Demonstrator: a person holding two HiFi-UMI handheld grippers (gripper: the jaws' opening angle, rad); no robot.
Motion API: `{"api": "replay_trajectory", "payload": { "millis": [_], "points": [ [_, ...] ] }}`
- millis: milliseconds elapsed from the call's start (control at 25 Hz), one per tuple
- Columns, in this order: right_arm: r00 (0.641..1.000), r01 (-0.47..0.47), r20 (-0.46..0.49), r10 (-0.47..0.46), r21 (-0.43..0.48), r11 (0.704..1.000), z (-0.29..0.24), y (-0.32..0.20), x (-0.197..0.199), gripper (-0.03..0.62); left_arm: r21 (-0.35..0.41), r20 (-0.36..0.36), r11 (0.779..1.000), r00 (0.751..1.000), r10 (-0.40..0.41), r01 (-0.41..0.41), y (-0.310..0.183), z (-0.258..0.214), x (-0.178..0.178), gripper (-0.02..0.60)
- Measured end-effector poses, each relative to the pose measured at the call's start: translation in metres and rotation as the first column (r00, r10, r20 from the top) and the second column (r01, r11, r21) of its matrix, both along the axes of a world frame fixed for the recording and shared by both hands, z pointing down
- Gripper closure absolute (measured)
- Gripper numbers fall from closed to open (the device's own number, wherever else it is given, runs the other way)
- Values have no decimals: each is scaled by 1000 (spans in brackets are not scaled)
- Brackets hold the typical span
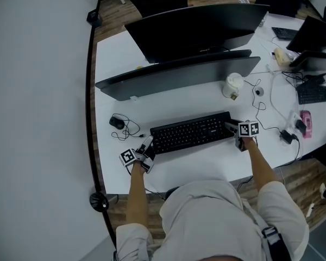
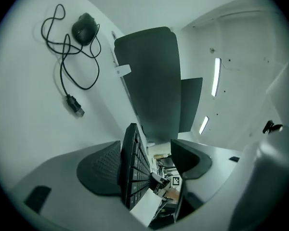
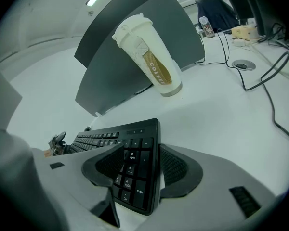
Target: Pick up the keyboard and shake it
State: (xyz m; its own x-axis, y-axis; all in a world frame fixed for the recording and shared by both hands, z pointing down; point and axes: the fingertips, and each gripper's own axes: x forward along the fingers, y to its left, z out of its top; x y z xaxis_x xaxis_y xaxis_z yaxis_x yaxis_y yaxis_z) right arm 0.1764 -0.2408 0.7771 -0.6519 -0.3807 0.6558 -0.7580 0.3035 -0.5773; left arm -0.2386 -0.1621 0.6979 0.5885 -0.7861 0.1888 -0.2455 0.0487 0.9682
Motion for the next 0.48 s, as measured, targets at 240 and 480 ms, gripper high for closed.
{"api": "replay_trajectory", "payload": {
  "millis": [240,480],
  "points": [
    [1000,1,13,-1,-6,1000,1,-3,-3,338,0,-222,999,974,-49,50,3,-13,-8,256],
    [1000,19,8,-19,0,1000,-1,-5,-2,337,6,-365,998,929,67,-69,18,-31,9,258]
  ]
}}
